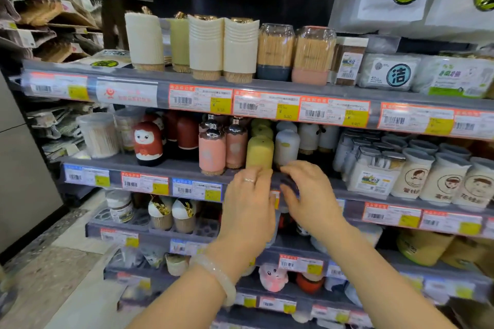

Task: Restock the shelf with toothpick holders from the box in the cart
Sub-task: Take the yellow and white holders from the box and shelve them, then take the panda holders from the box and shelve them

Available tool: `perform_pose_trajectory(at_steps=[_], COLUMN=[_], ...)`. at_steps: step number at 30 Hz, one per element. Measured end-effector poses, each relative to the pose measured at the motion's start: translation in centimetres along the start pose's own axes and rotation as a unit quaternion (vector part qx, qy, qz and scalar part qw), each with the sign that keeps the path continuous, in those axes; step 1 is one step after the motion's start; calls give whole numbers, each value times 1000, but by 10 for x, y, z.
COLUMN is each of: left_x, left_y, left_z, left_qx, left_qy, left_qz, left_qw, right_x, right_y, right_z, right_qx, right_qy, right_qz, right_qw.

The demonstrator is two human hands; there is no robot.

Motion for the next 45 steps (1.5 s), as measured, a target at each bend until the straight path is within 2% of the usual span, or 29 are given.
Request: perform_pose_trajectory(at_steps=[3, 6, 10, 13, 16, 20, 24, 26, 28, 33, 37, 41, 45], left_x=[-13, -34, -74, -100, -111, -129, -157, -173, -194, -243, -284, -328, -364], left_y=[5, 5, 4, 14, 40, 76, 122, 151, 179, 264, 326, 364, 386], left_z=[-29, -67, -115, -144, -159, -170, -178, -184, -192, -206, -218, -225, -218], left_qx=[-18, -14, 45, 74, 68, 72, 35, 24, 7, 10, -33, -46, -47], left_qy=[-37, -98, -232, -391, -438, -528, -523, -537, -543, -588, -602, -608, -611], left_qz=[-1, 20, 58, 81, 81, 54, 46, 47, 65, 57, 53, 55, 54], left_qw=[999, 995, 970, 914, 893, 845, 850, 842, 837, 807, 796, 791, 789], right_x=[1, -12, -44, -55, -56, -42, -8, 9, 21, 75, 115, 135, 149], right_y=[-10, -12, 3, 16, 29, 49, 77, 99, 123, 190, 236, 279, 316], right_z=[-39, -89, -159, -202, -238, -275, -303, -325, -357, -412, -451, -478, -478], right_qx=[12, 4, -52, -112, -164, -215, -258, -263, -280, -311, -335, -378, -381], right_qy=[67, 55, -109, -215, -307, -350, -351, -321, -364, -376, -403, -390, -377], right_qz=[-47, -78, -140, -127, -157, -161, -180, -190, -163, -174, -154, -133, -165], right_qw=[997, 995, 983, 962, 924, 897, 882, 890, 873, 856, 838, 829, 828])
Point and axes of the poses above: each hand's wrist, its own z-axis towards the middle knuckle, its own x-axis out of the back of the hand, y = z × x, the point moved 3 cm from there along z, towards the middle knuckle, and after that the axes turned 13 degrees about -z, right-handed, at the moved point
